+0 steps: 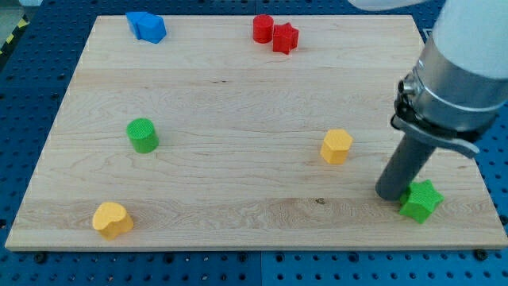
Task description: Move the yellow hexagon close to the yellow heart
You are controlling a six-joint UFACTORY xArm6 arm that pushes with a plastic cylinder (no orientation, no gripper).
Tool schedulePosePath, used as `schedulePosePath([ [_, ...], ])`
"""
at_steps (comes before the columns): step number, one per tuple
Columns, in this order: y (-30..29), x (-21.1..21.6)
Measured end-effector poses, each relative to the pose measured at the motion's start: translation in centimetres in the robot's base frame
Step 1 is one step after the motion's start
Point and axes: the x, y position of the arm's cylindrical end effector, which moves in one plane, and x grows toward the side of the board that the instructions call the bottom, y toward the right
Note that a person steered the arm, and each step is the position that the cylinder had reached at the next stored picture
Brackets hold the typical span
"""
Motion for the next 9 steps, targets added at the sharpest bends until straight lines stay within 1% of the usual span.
schedulePosePath([
  [2, 4.0, -4.9],
  [3, 3.7, -8.6],
  [4, 3.1, -8.1],
  [5, -1.3, -6.1],
  [6, -6.5, -6.0],
  [7, -8.1, -6.0],
  [8, -10.0, -5.0],
  [9, -12.8, -2.9],
])
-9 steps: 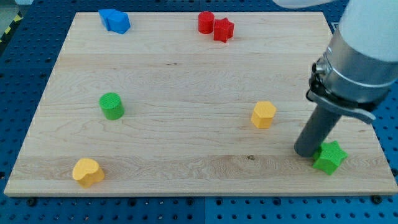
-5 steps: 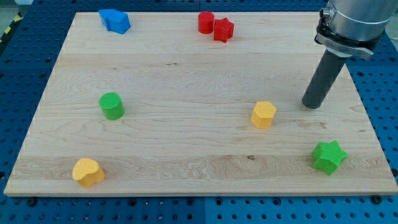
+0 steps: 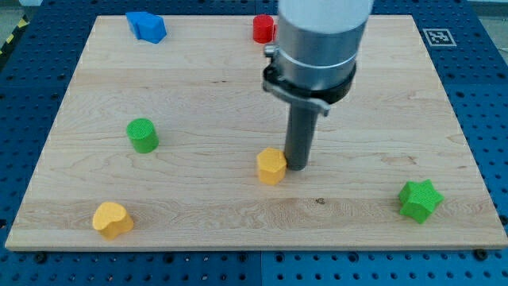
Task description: Move the yellow hexagon close to the yellow heart
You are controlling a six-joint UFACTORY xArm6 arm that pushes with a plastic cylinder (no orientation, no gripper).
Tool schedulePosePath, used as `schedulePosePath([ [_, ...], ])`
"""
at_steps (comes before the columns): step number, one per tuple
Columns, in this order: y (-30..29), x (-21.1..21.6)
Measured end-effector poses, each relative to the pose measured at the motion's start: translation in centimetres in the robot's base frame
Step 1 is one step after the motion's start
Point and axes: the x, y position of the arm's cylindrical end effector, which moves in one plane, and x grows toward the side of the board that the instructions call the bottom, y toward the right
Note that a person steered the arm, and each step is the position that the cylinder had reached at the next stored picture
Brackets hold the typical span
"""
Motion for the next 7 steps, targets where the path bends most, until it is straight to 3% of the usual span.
schedulePosePath([
  [4, -9.6, 1.9],
  [7, -13.5, 3.9],
])
